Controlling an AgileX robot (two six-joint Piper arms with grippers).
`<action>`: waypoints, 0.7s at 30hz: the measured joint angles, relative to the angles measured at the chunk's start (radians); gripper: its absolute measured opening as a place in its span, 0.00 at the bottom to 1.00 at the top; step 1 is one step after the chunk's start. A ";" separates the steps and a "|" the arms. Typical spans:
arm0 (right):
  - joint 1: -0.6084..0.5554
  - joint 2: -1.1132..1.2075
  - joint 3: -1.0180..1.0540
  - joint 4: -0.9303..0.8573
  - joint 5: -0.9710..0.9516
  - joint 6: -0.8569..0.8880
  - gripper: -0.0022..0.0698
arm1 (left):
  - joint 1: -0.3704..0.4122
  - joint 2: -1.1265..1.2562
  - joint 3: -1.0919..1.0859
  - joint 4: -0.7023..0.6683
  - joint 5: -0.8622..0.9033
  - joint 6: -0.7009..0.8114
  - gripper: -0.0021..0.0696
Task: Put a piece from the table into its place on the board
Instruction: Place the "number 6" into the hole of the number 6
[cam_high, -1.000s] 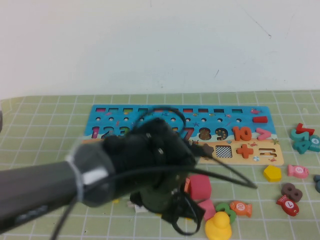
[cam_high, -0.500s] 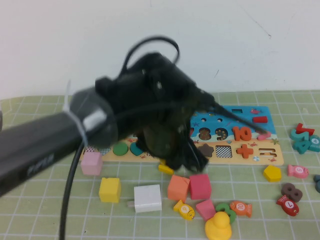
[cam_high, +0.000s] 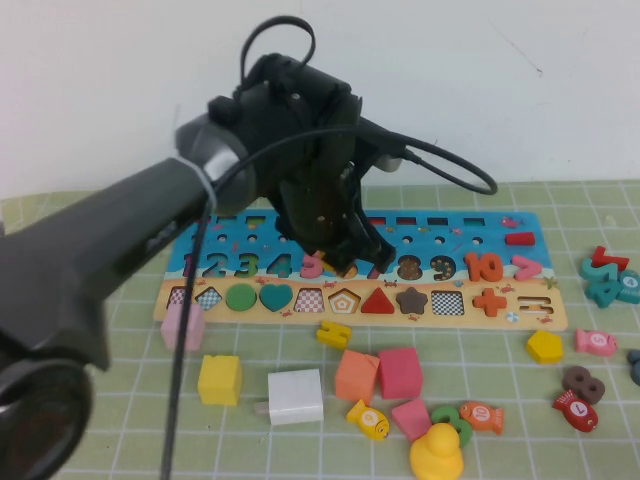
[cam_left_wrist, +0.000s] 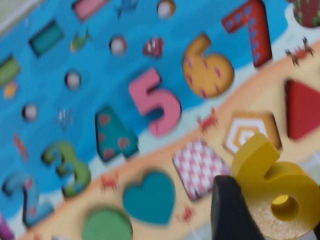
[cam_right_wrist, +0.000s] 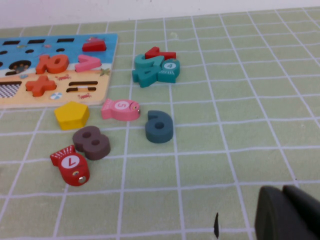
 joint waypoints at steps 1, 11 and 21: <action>0.000 0.000 0.000 0.000 0.000 0.000 0.03 | 0.002 0.013 -0.011 0.000 -0.007 0.014 0.45; 0.000 0.000 0.000 0.000 0.000 0.000 0.03 | 0.027 0.157 -0.110 0.006 -0.052 0.059 0.45; 0.000 0.000 0.000 0.000 0.000 0.000 0.03 | 0.045 0.227 -0.157 -0.030 -0.096 0.115 0.45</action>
